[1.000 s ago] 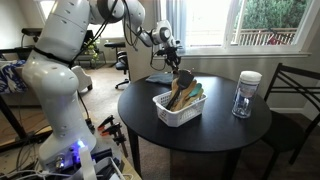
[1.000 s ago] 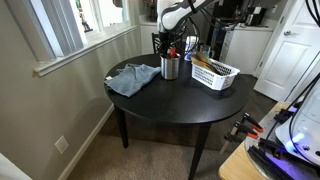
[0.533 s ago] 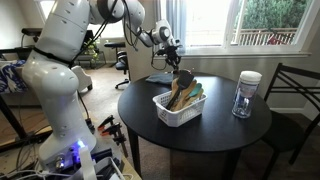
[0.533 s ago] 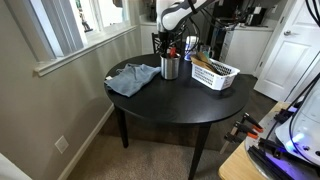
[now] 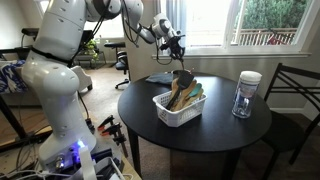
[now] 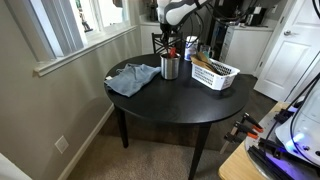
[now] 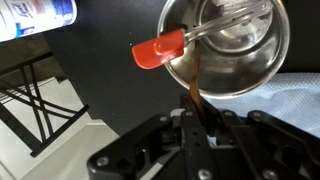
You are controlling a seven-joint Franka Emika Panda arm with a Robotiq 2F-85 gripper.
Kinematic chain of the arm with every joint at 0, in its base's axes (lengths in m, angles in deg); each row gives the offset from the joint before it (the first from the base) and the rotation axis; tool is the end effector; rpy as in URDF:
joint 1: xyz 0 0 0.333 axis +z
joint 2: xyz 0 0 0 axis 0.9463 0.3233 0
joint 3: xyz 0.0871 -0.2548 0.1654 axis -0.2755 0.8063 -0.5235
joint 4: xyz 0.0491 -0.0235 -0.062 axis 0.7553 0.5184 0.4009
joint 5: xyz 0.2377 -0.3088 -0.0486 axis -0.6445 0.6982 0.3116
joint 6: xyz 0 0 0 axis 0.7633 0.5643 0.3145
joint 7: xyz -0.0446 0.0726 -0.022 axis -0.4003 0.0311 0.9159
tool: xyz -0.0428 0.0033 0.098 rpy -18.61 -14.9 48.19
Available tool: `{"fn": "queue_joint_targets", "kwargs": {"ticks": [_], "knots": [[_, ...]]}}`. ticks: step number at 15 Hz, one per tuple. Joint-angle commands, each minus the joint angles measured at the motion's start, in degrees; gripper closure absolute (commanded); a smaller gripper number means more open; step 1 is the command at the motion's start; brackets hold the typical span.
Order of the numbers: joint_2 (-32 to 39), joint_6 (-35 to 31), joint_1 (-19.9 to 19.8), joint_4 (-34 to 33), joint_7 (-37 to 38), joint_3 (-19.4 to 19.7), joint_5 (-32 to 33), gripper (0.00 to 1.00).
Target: Remove the brown spoon from the silver tin and put it inside the white basket
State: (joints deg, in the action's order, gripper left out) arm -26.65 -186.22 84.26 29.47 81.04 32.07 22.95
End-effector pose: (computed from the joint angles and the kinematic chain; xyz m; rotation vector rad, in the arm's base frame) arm 0.7223 0.1143 0.3866 2.6340 0.5435 0.4036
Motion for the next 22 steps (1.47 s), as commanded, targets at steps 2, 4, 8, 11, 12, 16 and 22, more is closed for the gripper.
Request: {"fn": "queue_joint_targets", "kwargs": {"ticks": [2,4,8,11,12,16,22], "knots": [[-3.7,2.2,0.5,1.3,0.3,0.5,3.2,0.93],[-4.8,4.0,-0.1,0.9,-0.6,-0.7,1.0,0.93],[-8.2,6.5,-1.5,1.3,-0.9,-2.6,-3.4,0.93],[-11.3,6.3,-2.5,2.1,-0.6,-3.5,-7.2,0.93],[-12.3,6.5,-2.8,2.2,-0.2,-3.3,-7.6,0.93],[-16.8,6.3,-4.4,3.9,0.7,-2.7,-8.5,0.93],[-24.5,4.3,-10.3,9.6,0.8,-2.7,-19.2,0.93]]}}
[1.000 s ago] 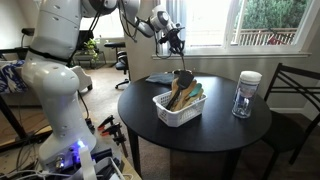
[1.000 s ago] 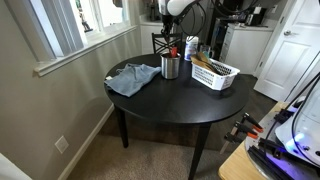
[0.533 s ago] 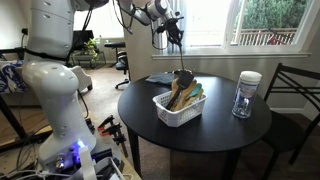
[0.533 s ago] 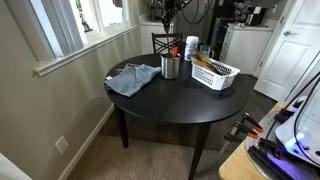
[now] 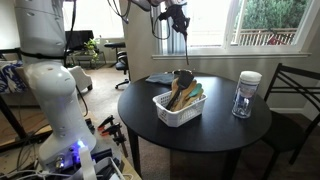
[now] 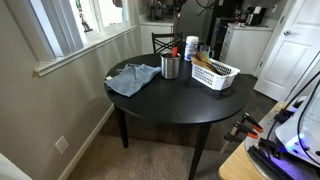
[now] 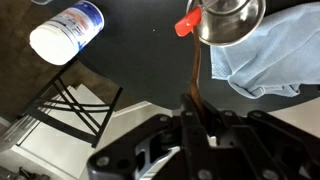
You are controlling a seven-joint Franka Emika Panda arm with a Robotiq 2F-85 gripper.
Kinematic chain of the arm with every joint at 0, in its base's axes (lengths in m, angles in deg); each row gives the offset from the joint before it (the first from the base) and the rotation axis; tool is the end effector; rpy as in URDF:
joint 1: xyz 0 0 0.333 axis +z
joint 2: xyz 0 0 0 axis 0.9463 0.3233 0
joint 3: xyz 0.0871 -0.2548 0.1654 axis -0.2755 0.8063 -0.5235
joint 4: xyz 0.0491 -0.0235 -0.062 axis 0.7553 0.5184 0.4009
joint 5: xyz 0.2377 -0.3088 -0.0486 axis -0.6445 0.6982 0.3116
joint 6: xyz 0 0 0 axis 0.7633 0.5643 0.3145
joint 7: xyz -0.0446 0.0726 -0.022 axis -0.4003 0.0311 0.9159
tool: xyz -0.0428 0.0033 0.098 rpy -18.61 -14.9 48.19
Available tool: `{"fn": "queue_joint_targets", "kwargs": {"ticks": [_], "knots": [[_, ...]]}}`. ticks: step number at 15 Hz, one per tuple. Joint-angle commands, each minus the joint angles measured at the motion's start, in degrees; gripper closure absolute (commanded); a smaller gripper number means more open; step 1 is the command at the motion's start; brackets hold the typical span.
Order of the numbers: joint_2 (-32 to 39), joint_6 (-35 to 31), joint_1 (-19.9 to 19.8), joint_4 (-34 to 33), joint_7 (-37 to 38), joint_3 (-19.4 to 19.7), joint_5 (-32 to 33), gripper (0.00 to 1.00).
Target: Remove the brown spoon from the silver tin and put it inside the white basket
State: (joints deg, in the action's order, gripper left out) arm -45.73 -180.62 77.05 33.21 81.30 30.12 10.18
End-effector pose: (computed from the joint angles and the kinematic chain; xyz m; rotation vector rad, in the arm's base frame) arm 0.6661 0.0375 0.5737 2.8301 0.1802 0.6336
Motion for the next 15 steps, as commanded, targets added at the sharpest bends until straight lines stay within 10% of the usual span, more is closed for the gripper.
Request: {"fn": "queue_joint_targets", "kwargs": {"ticks": [1,15], "knots": [[-6.5,-1.9,-4.2,6.9,-0.1,-0.7,-9.9,0.93],[-7.3,8.4,-10.5,12.9,-17.1,0.4,-40.9,0.93]]}}
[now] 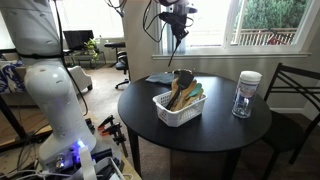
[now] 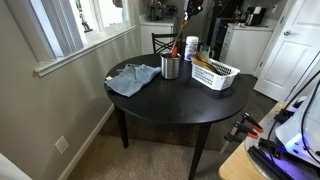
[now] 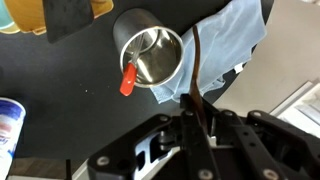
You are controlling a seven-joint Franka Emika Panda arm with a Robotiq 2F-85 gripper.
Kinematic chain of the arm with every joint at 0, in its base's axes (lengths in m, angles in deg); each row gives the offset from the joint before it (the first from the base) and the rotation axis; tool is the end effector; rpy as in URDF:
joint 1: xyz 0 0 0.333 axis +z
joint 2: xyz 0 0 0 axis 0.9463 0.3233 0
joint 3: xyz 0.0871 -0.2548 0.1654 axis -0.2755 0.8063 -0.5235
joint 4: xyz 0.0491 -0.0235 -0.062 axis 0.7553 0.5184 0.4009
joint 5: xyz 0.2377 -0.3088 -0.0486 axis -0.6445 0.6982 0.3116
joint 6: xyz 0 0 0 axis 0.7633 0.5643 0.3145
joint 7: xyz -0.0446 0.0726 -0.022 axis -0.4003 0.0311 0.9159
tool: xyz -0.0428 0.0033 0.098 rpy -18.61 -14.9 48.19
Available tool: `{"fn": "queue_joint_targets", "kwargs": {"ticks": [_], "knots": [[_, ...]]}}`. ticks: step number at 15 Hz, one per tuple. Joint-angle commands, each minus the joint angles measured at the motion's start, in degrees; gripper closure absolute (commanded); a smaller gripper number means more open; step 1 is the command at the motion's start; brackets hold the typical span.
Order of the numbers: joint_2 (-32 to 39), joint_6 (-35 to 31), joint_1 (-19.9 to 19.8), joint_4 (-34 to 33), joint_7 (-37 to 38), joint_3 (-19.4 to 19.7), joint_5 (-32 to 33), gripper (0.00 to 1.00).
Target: Remove the brown spoon from the silver tin and put it inside the white basket
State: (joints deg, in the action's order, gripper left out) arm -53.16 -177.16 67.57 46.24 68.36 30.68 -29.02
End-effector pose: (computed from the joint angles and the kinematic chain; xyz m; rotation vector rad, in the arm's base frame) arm 0.6155 -0.0475 0.5355 -2.7750 0.1430 -0.4423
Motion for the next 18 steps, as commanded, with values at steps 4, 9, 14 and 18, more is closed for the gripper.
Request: {"fn": "queue_joint_targets", "kwargs": {"ticks": [4,9,14,18], "knots": [[1.8,15.4,-1.1,-4.0,-4.2,0.7,5.0,0.93],[2.4,27.9,-0.9,-9.4,-4.5,1.7,16.6,0.93],[4.5,38.6,-0.7,-13.8,-8.2,1.7,25.7,0.93],[6.7,40.2,-0.8,-13.5,-11.1,1.5,30.5,0.93]]}}
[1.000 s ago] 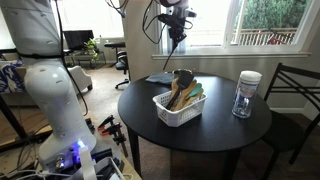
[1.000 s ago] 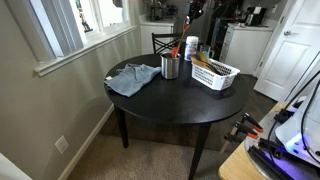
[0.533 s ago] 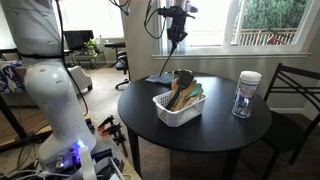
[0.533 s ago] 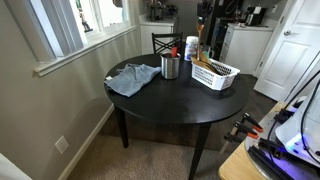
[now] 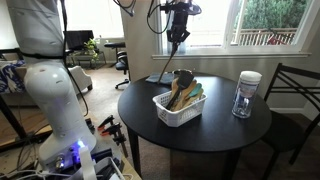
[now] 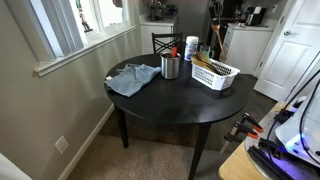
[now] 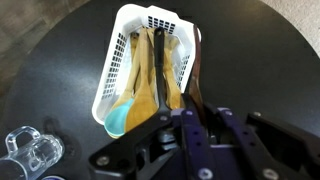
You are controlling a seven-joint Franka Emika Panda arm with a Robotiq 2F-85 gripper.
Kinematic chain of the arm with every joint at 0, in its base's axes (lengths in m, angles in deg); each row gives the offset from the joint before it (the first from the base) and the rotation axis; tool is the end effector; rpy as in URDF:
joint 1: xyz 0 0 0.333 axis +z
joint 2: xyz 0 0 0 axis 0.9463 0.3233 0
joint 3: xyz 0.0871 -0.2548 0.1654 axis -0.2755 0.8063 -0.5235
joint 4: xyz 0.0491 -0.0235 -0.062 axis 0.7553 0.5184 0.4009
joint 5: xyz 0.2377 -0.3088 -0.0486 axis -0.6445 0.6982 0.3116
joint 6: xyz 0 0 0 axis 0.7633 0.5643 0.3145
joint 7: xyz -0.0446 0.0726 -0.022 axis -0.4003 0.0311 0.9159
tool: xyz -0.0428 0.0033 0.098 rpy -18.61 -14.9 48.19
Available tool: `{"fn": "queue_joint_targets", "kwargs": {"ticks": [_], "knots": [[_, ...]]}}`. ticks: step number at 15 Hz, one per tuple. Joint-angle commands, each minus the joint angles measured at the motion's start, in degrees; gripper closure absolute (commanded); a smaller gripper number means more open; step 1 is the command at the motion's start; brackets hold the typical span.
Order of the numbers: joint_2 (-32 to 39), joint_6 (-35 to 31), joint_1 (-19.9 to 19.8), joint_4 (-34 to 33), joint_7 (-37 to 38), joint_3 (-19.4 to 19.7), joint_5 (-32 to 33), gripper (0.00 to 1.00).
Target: Remove the brown spoon from the silver tin and put it inside the white basket
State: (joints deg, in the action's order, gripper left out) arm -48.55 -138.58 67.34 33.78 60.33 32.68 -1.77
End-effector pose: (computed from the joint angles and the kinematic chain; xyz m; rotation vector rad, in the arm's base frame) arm 0.5769 -0.0896 0.5299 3.0823 0.2571 -0.4355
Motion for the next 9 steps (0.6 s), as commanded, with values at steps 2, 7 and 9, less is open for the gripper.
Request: {"fn": "queue_joint_targets", "kwargs": {"ticks": [2,7,9], "knots": [[3.6,0.2,-0.8,-0.8,-3.3,-0.4,4.6,0.93],[6.4,-5.3,-1.2,1.0,-2.7,-0.6,5.8,0.93],[7.2,-7.9,-1.5,2.0,-2.8,-0.6,5.7,0.93]]}}
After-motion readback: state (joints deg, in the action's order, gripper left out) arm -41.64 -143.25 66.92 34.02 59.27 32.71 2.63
